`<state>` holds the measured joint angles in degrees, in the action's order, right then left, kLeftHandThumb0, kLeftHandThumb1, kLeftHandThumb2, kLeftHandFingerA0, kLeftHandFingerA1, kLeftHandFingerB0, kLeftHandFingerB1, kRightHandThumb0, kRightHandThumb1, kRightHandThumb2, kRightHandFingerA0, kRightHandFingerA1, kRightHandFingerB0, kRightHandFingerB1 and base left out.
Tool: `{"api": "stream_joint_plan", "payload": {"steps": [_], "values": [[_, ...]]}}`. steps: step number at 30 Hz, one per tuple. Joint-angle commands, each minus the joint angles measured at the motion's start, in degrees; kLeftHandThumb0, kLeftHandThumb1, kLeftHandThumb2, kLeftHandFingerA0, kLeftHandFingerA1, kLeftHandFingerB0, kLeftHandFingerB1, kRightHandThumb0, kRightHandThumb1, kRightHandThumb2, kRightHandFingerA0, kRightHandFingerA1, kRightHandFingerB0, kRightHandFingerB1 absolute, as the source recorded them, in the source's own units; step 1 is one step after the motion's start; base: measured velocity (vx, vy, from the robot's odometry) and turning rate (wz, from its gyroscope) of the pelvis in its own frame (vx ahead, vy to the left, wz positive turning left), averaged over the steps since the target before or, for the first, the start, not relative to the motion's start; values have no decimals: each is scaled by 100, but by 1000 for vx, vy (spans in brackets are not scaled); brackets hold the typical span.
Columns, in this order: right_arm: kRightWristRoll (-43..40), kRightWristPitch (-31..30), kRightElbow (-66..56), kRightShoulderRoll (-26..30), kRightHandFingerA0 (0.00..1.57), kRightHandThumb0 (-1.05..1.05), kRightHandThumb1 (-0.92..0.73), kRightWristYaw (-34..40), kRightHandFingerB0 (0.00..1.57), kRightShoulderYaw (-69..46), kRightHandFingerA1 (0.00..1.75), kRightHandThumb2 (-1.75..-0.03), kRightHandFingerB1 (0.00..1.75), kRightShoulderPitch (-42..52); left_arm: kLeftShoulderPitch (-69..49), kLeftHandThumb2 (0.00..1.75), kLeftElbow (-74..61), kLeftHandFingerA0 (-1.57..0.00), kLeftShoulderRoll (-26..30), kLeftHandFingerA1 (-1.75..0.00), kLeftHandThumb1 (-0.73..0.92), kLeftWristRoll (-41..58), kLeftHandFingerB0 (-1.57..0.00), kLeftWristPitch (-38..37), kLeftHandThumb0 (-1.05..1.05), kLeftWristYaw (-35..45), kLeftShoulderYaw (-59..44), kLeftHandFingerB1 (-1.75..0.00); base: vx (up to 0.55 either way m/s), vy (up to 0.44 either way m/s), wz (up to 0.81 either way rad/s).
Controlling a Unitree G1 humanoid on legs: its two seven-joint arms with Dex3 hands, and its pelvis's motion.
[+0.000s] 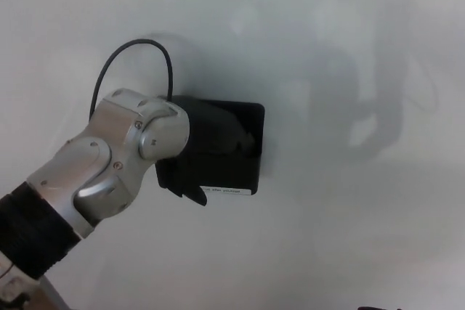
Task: A magnetic marker holder is on the left hand side of the white board, the robot put the index and middle finger into the opening of the container and pull off the magnetic holder and hand it to a human on the left hand side.
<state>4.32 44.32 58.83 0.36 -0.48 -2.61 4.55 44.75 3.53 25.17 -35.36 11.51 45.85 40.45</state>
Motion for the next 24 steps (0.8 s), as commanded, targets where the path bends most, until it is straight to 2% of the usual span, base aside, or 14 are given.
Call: {"api": "stream_joint_plan", "payload": {"steps": [1,5,6,9,10,11,12,13,14,15,16,17,18,24], "values": [[-84,-62,-41,71,106,-44,-60,-48,67,-36,56,-58,45,-34,-368,56,74,-84,30,-76,57,-250,-86,-770,-25,-645,38,-57,0,0,0],[-102,-74,-38,72,107,-44,-60,-69,69,-50,56,-59,45,-58,-430,58,115,-82,-37,-78,62,-232,-85,-758,-24,-692,-38,-58,0,0,0],[-107,-78,-48,71,107,-44,-60,-72,69,-54,56,-59,46,-58,-451,58,123,-81,-62,-85,63,-198,-85,-749,-24,-683,-73,-60,0,0,0],[-76,-65,-51,81,108,-45,-60,-47,70,-41,56,-59,46,-69,-562,59,127,-82,-162,-90,63,-104,-86,-648,-24,-732,-197,-60,0,0,0],[-76,-76,-50,80,109,-46,-60,-47,70,-41,56,-59,46,-76,-586,60,155,-84,-224,-90,68,-31,-85,-532,-21,-665,-238,-70,0,0,0],[-77,-89,-50,78,109,-46,-60,-47,70,-40,56,-59,46,-84,-620,60,190,-84,-306,-90,68,55,-85,-391,-21,-578,-295,-70,0,0,0],[-72,-106,-48,81,110,-46,-60,-37,70,-40,56,-60,46,-99,-549,76,428,-97,-462,-107,71,389,-93,-131,-19,-163,-408,-83,0,0,0],[-71,-110,-48,82,110,-46,-60,-34,70,-40,56,-60,46,-103,-530,76,497,-97,-510,-107,71,471,-93,-70,-19,-43,-447,-83,0,0,0],[-81,-123,-47,79,110,-45,-60,-41,71,-44,56,-59,47,-137,-375,95,719,-98,-522,-117,66,694,-95,-79,-19,349,-479,-92,0,0,0],[-94,-137,-47,75,110,-45,-60,-52,71,-49,56,-59,47,-176,-196,95,967,-98,-526,-117,66,904,-95,-140,-19,782,-516,-92,0,0,0],[-90,-132,-45,87,108,-47,-61,-59,70,-47,56,-59,47,-192,10,95,1154,-90,-530,-125,53,1102,-90,5,-21,1377,-483,-88,0,0,0],[-82,-123,-43,104,108,-47,-61,-66,70,-43,56,-59,47,-203,226,95,1338,-90,-541,-125,53,1293,-90,193,-21,2022,-440,-88,0,0,0],[-90,-133,-48,108,107,-48,-61,-69,69,-49,57,-59,47,-220,337,80,1405,-89,-553,-128,53,1384,-93,349,-20,2352,-412,-86,0,0,0],[-104,-150,-55,111,107,-48,-61,-73,69,-59,57,-59,47,-243,465,80,1505,-89,-589,-128,53,1458,-93,511,-20,2712,-401,-86,0,0,0]]}}
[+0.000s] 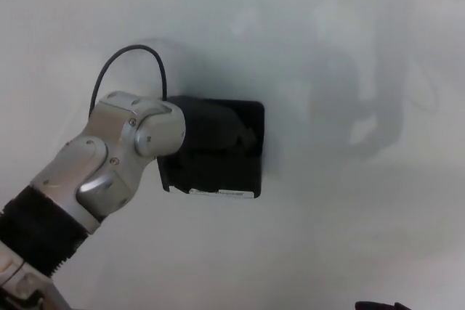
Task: A magnetic marker holder is on the left hand side of the white board, the robot put the index and middle finger into the opening of the container and pull off the magnetic holder and hand it to a human on the left hand side.
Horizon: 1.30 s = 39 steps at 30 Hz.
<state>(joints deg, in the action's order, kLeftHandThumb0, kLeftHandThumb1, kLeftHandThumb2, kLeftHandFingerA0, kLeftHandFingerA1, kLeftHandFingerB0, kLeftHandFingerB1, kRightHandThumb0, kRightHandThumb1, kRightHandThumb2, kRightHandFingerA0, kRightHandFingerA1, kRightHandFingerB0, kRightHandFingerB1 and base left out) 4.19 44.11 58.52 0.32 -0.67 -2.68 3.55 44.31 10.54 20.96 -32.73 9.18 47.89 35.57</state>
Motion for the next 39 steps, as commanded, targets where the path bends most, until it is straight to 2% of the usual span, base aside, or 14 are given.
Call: {"api": "stream_joint_plan", "payload": {"steps": [1,8,9,10,11,14,32,33,34,35,36,37,38,39], "values": [[-91,-130,-24,115,107,-48,-61,-54,69,-52,57,-59,47,-143,513,80,813,-89,-173,-128,53,1195,-93,740,-20,2521,83,-86,0,0,0],[-90,-128,-20,114,107,-48,-61,-54,69,-54,57,-59,47,-146,554,80,895,-89,-204,-128,53,1199,-93,720,-20,2624,54,-86,0,0,0],[-93,-124,-26,113,107,-48,-61,-56,70,-56,57,-59,47,-158,615,62,972,-80,-221,-141,66,1275,-85,891,-21,2816,45,-98,0,0,0],[-96,-120,-29,112,107,-48,-61,-57,70,-57,57,-59,47,-168,664,62,1036,-80,-236,-141,66,1332,-85,1017,-21,2967,37,-98,0,0,0],[-81,-157,-40,102,108,-50,-61,-28,72,-50,57,-59,49,-266,685,69,1201,-72,-208,-165,68,1692,-81,1559,-17,3471,-111,-132,0,0,0],[-52,-242,-59,84,108,-51,-62,33,72,-38,57,-59,49,-419,659,68,1409,-71,-136,-161,68,2196,-76,2233,-15,4087,-340,-137,0,0,0],[-57,-228,-1,86,108,-57,-63,15,71,-45,56,-60,50,-571,214,65,851,-85,-27,-162,74,3160,-80,3412,-12,4411,-1072,-132,0,0,0],[-67,-216,-13,90,94,-60,-49,19,65,-55,71,-92,64,-574,77,67,683,-87,-46,-157,74,3321,-83,3441,-13,4355,-1262,-130,0,0,0],[-79,-204,-39,102,109,-56,-62,2,73,-62,55,-59,50,-554,-134,66,522,-86,-127,-161,77,3591,-81,3637,-4,4296,-1533,-125,0,0,0],[-87,-195,-58,111,109,-56,-62,-10,73,-67,55,-59,50,-538,-285,66,410,-86,-187,-161,77,3784,-81,3786,-4,4256,-1724,-125,0,0,0],[-131,-177,-83,119,94,-59,-49,-84,65,-80,72,-91,64,-526,-728,65,181,-79,-400,-162,78,4320,-77,4131,-1,4195,-2241,-129,0,0,0],[-141,-173,-85,118,94,-59,-49,-102,65,-83,72,-91,64,-527,-820,65,133,-79,-445,-162,78,4424,-77,4196,-1,4186,-2345,-129,0,0,0],[-89,-226,-102,113,109,-56,-62,-50,73,-56,56,-59,50,-539,-1098,63,-12,-81,-608,-163,77,4701,-79,4429,-3,4120,-2651,-126,0,0,0],[-55,-251,-100,99,94,-61,-50,-22,66,-33,71,-92,64,-565,-1401,90,-193,-115,-810,-135,54,4947,-91,4576,-7,3992,-2946,-112,0,0,0]]}}
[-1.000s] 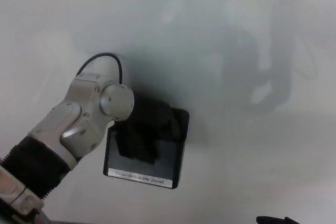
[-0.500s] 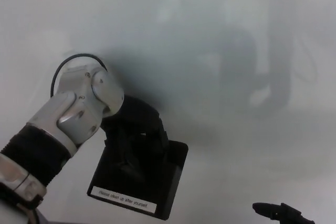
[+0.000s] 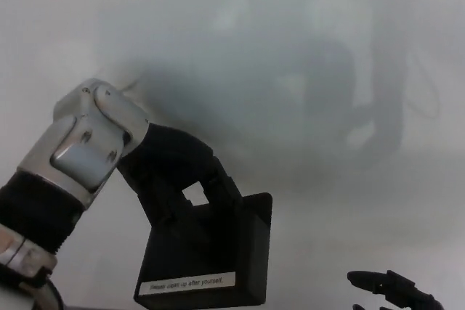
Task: A magnetic marker holder is on the left hand side of the white board, the robot put the index and middle finger into the opening of the container and pull off the magnetic holder and hand it to a human on the left hand side.
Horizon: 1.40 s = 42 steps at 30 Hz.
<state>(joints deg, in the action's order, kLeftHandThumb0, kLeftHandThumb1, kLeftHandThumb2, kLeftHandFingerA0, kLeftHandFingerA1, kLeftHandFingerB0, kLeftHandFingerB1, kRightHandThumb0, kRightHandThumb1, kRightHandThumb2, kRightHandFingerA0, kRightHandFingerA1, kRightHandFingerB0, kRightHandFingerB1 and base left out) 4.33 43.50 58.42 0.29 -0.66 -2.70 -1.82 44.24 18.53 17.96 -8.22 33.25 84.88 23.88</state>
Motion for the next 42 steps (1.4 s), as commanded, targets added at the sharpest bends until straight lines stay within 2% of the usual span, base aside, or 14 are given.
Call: {"api": "stream_joint_plan", "payload": {"steps": [1,2,9,11,19,21,22,25,32,34,35,38,39,42], "values": [[-38,-211,-84,85,94,-61,-50,0,66,-8,71,-92,64,-57,-1734,90,-1217,-115,-742,-135,54,2751,-91,2332,-7,139,-2106,-112,0,0,0],[-40,-212,-87,71,95,-61,-51,-8,65,-1,71,-92,63,-57,-1983,65,-1299,-83,-946,-161,71,2958,-84,2447,-8,59,-2340,-119,0,0,0],[-23,-161,0,91,106,-55,-62,-32,73,18,56,-59,50,-67,-3429,59,-2106,-91,-2368,-124,63,4033,-83,2742,-22,-616,-3557,-69,0,0,0],[44,-155,28,104,94,-64,-50,15,67,54,70,-90,63,-49,-4181,59,-2823,-89,-2937,-117,63,4550,-75,2861,-34,-954,-3976,-65,0,0,0],[49,-244,65,92,110,-55,-62,39,75,67,55,-58,51,50,-5524,63,-4531,-96,-3852,-95,80,6368,-68,3363,-39,-2210,-4875,-86,0,0,0],[33,-259,77,92,110,-54,-62,17,75,62,55,-58,51,64,-5805,106,-4805,-91,-3926,-97,63,6769,-70,3144,-31,-2619,-4836,-88,0,0,0],[12,-247,105,82,110,-54,-61,-8,75,56,56,-58,51,83,-6010,64,-4981,-93,-3931,-97,82,7096,-68,3036,-38,-2940,-4795,-94,0,0,0],[25,-219,153,77,95,-57,-47,10,69,65,72,-90,65,100,-6193,65,-5096,-94,-3731,-88,80,7633,-80,2861,-41,-3295,-4728,-75,0,0,0],[48,-171,205,64,111,-52,-61,61,76,90,57,-59,51,141,-6461,63,-5125,-95,-3436,-99,80,8436,-76,2568,-41,-3865,-4561,-72,0,0,0],[28,-132,226,65,110,-51,-61,37,76,83,56,-58,52,153,-6529,104,-5067,-89,-3394,-94,61,8644,-70,2476,-34,-4075,-4539,-78,0,0,0],[21,-114,232,71,110,-52,-61,22,76,82,56,-59,51,162,-6579,62,-5033,-91,-3352,-96,75,8839,-72,2365,-36,-4313,-4524,-63,0,0,0],[-8,-107,254,74,110,-52,-61,-11,76,74,57,-58,52,170,-6621,61,-5002,-87,-3271,-85,73,9186,-68,2116,-37,-4706,-4492,-61,0,0,0],[-7,-119,252,72,110,-52,-61,-3,76,76,57,-59,51,173,-6625,99,-4988,-81,-3240,-85,59,9256,-60,2081,-39,-4737,-4482,-70,0,0,0],[5,-144,257,68,110,-51,-61,29,76,88,57,-59,51,166,-6605,62,-4957,-79,-3081,-74,76,9481,-61,1961,-43,-4779,-4480,-54,0,0,0]]}}
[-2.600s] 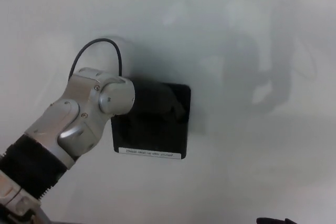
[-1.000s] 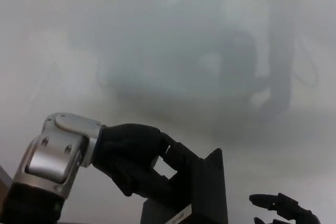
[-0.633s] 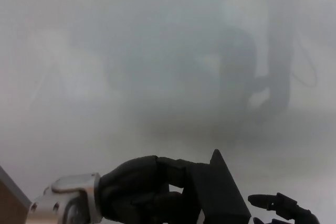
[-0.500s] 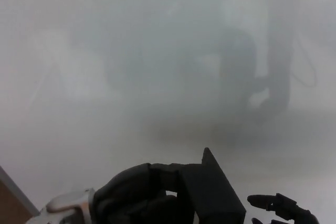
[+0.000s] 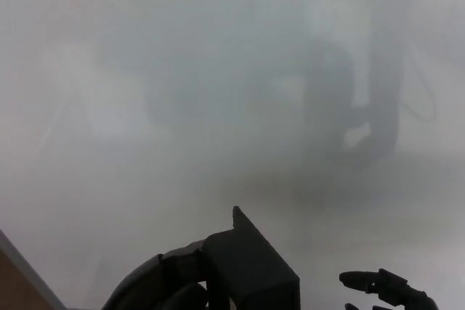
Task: A magnetic marker holder is on the left hand side of the white board, the robot put the index and middle finger into the opening of the container and pull off the magnetic holder and hand it to a human on the left hand side.
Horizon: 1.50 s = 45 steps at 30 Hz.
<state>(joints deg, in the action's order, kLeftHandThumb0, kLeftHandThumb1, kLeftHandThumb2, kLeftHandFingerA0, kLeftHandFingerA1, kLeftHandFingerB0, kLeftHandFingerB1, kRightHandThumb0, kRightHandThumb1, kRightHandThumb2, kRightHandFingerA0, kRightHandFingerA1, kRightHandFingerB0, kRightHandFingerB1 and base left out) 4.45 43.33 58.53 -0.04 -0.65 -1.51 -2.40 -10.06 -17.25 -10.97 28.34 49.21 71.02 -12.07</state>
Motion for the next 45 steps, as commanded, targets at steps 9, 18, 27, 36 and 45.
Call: {"api": "stream_joint_plan", "payload": {"steps": [9,18,27,36,45], "values": [[-23,-113,272,65,111,-52,-61,50,76,-31,57,-59,51,229,-798,78,-1323,-37,-76,-48,44,5682,-28,279,-71,-2765,-967,-44,0,0,0],[-6,-136,306,75,111,-51,-61,65,76,-12,57,-59,51,192,-413,90,-1603,-20,155,-46,54,5529,-5,-92,-96,-1843,-1159,-30,0,0,0],[16,-102,322,70,112,-52,-61,105,78,9,56,-58,51,192,-314,97,-1705,-21,111,-45,53,5683,-9,-165,-102,-1561,-1022,-34,0,0,0],[91,-111,363,96,111,-53,-61,159,77,66,56,-58,51,117,207,108,-1434,-57,137,-51,71,5228,-20,-1185,-105,-804,-1921,-43,0,0,0],[112,-158,377,119,111,-52,-60,117,77,95,56,-58,51,116,1776,59,-359,-32,125,-32,57,4691,-44,-3096,-59,-596,-3269,-35,0,0,0]]}}
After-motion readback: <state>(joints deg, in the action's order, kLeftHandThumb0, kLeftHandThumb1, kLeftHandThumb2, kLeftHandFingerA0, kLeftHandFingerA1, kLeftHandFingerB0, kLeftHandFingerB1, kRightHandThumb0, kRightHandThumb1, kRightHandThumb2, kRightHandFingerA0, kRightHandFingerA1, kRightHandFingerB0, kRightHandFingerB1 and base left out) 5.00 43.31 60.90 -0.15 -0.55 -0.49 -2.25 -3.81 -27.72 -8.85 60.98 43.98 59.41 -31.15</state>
